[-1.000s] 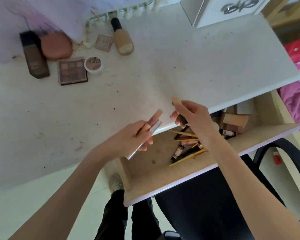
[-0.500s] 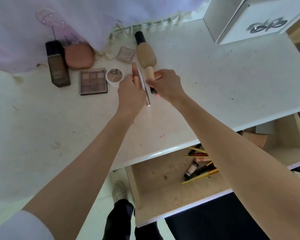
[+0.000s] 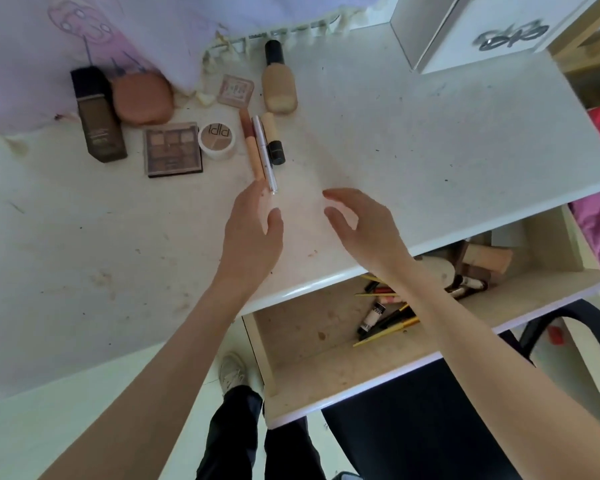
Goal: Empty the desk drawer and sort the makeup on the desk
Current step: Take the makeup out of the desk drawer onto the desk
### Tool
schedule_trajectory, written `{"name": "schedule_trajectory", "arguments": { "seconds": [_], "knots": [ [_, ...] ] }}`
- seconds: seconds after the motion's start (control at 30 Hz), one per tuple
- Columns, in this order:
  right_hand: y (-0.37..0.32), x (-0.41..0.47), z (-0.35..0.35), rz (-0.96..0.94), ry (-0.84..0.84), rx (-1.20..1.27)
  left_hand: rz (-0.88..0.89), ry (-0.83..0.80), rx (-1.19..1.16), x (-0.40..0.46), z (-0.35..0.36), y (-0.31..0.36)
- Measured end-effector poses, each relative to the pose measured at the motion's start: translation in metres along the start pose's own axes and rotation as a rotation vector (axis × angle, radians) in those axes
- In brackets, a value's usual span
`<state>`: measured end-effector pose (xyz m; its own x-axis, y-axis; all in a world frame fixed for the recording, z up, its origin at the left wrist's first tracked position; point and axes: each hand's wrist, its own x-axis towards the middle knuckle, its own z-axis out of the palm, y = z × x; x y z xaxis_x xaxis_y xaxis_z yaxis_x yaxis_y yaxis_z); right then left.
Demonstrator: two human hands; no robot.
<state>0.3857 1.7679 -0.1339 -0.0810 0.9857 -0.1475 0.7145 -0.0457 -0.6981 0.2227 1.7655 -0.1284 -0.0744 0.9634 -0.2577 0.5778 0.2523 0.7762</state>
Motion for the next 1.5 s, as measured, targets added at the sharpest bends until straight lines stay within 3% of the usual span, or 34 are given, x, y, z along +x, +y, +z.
{"name": "schedule_trajectory", "arguments": {
  "seconds": [0.1,0.17,0.23,0.37,0.63,0.8,1.03,1.33,1.5],
  "knots": [
    [0.036,-0.051,-0.011,-0.148,0.049,-0.148,0.029,0.128,-0.247,-0.045,0.012,-0.003],
    [0.06,-0.078,-0.021,-0.074,0.038,-0.163,0.11,0.106,-0.27,-0.075,0.023,-0.005],
    [0.081,-0.101,-0.031,0.083,-0.032,-0.19,0.19,-0.023,-0.244,-0.099,0.037,-0.01],
    [0.127,-0.123,-0.038,0.259,-0.191,-0.318,0.334,-0.344,-0.058,-0.116,0.069,-0.026],
    [0.154,-0.1,-0.025,0.307,-0.405,-0.472,0.626,-0.558,0.43,-0.073,0.152,-0.038],
    [0.163,-0.094,-0.022,0.284,-0.537,-0.569,0.62,-0.589,0.767,-0.052,0.19,-0.029],
    [0.168,-0.089,-0.023,0.264,-0.602,-0.636,0.587,-0.622,1.006,-0.042,0.206,-0.019],
    [0.167,-0.084,-0.018,0.192,-0.606,-0.676,0.564,-0.494,1.139,-0.052,0.209,-0.021],
    [0.163,-0.089,-0.003,0.151,-0.671,-0.693,0.485,-0.575,1.186,-0.053,0.183,-0.03]
  ]
}}
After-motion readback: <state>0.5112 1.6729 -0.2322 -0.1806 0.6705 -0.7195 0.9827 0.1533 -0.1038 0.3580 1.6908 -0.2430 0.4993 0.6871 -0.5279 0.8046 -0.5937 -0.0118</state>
